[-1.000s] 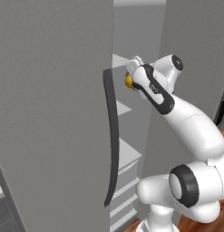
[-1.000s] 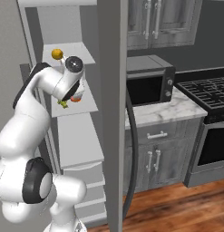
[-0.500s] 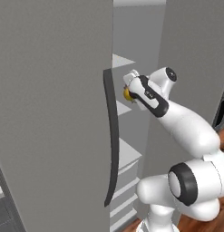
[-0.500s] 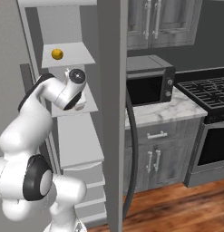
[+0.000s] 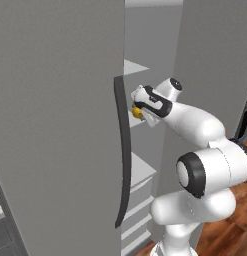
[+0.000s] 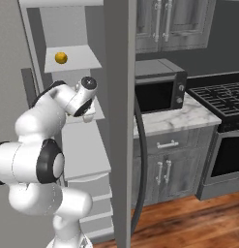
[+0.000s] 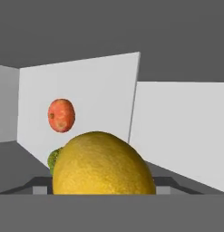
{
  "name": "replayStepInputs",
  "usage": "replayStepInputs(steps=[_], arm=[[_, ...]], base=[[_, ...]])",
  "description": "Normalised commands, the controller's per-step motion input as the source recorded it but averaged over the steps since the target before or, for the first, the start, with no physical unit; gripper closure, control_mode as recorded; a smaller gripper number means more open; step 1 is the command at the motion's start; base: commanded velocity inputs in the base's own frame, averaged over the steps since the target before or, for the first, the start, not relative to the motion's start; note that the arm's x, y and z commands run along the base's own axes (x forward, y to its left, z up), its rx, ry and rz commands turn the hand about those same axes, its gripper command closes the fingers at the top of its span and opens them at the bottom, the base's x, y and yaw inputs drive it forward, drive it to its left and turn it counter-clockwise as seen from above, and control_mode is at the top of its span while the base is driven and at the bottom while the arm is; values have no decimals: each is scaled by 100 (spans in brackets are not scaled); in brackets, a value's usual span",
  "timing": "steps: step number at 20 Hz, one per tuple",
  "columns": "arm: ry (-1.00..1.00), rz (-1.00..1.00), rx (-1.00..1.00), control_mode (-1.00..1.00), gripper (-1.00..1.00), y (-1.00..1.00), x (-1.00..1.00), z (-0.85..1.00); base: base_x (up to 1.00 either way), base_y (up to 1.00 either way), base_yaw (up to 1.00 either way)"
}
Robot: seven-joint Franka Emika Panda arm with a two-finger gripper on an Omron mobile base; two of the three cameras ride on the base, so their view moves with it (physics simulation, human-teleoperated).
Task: Take the lemons from the highest rack and move them to the second highest rack where the squash and broccoli are located, to maximize freezer space. Close the freezer door after rearranging.
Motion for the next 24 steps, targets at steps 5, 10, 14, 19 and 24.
replayStepInputs(steps=[5,10,14,19,24], arm=[[4,0,0,-100,100,7,42,-29],[4,0,-3,-100,100,15,36,-33],[5,0,-2,-100,100,15,37,-31],[3,0,0,-100,100,6,33,-17],[4,0,0,-100,100,8,35,-19]], base=[[0,0,0],[0,0,0],[0,0,0],[0,0,0],[0,0,0]])
